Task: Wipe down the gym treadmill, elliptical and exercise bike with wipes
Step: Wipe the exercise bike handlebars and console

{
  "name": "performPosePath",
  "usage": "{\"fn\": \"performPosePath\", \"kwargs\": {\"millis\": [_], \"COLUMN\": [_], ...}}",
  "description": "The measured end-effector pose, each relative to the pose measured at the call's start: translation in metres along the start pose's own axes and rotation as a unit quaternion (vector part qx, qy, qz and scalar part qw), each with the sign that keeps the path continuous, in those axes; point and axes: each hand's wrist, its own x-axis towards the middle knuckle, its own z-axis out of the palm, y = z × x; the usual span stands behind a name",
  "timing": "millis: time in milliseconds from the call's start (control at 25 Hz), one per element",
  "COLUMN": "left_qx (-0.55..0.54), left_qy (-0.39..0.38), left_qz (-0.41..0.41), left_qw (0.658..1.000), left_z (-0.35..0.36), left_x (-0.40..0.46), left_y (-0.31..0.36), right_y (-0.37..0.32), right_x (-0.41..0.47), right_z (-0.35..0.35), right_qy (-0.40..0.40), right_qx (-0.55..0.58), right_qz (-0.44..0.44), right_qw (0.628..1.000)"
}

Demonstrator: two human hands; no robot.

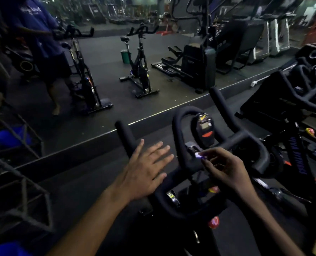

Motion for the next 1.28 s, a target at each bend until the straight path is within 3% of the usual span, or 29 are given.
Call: {"fn": "performPosePath", "kwargs": {"millis": [120,400,640,840,1040,1280], "left_qx": [-0.026,-0.145,-0.202,-0.223,-0.226,-0.297], "left_qy": [0.026,-0.067,-0.091,-0.198,-0.348,-0.385], "left_qz": [-0.053,-0.107,-0.163,-0.203,-0.180,-0.173], "left_qw": [0.998,0.981,0.962,0.933,0.892,0.857], "left_z": [-0.021,-0.033,-0.008,0.015,0.046,0.113], "left_x": [-0.050,-0.145,-0.172,-0.163,-0.112,-0.031], "left_y": [-0.048,-0.143,-0.201,-0.272,-0.365,-0.421], "right_y": [-0.054,-0.122,-0.086,-0.033,-0.012,0.016], "right_x": [-0.001,0.000,0.015,0.061,0.143,0.202], "right_z": [0.063,0.209,0.266,0.324,0.364,0.363], "right_qy": [-0.023,-0.081,-0.101,-0.076,-0.035,0.017], "right_qx": [-0.002,-0.016,-0.032,0.010,0.028,0.017], "right_qz": [-0.028,-0.081,-0.034,0.031,0.059,0.125], "right_qw": [0.999,0.993,0.994,0.997,0.997,0.992]}}
